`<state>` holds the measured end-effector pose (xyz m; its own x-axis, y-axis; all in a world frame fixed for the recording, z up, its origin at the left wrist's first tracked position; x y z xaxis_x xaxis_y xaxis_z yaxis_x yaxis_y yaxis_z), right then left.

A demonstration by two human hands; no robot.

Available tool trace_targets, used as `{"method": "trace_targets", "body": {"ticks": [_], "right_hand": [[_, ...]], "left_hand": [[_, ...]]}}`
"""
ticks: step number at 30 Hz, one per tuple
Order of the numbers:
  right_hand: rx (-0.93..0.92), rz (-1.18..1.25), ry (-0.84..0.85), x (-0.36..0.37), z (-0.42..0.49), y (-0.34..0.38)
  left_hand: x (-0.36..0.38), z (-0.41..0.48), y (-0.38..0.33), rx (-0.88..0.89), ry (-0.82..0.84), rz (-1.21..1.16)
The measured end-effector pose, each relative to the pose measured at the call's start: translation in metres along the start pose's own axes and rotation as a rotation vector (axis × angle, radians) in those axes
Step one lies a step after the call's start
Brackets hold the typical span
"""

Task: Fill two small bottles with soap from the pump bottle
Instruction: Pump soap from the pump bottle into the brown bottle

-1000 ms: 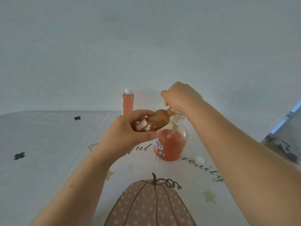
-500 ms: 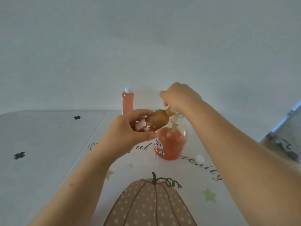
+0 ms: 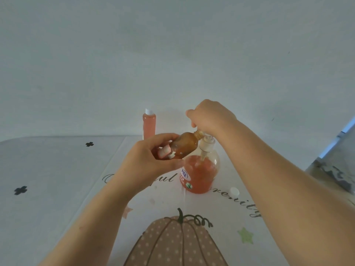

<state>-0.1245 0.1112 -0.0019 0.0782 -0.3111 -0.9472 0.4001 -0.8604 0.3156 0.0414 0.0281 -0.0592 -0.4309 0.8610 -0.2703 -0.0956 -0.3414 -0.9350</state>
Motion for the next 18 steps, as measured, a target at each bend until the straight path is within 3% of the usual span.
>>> {"method": "trace_targets", "body": {"ticks": [7, 18], "right_hand": [[0.020, 0.050, 0.035, 0.017, 0.007, -0.008], [0.011, -0.009, 0.029, 0.007, 0.000, -0.002]], "left_hand": [[-0.005, 0.003, 0.002, -0.014, -0.035, 0.093], [-0.006, -0.004, -0.009, -0.032, 0.003, 0.017]]}}
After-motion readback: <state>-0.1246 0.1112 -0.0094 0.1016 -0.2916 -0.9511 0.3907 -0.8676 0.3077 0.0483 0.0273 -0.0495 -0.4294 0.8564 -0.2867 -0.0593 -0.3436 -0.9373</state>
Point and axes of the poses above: each hand's wrist, its own z-axis towards the middle knuckle, its own x-axis out of the palm, y = z × x, the point moved 8 cm from there along z, towards the middle knuckle, and after that the axes turned 2 degrees about -z, right-handed, at the moved point
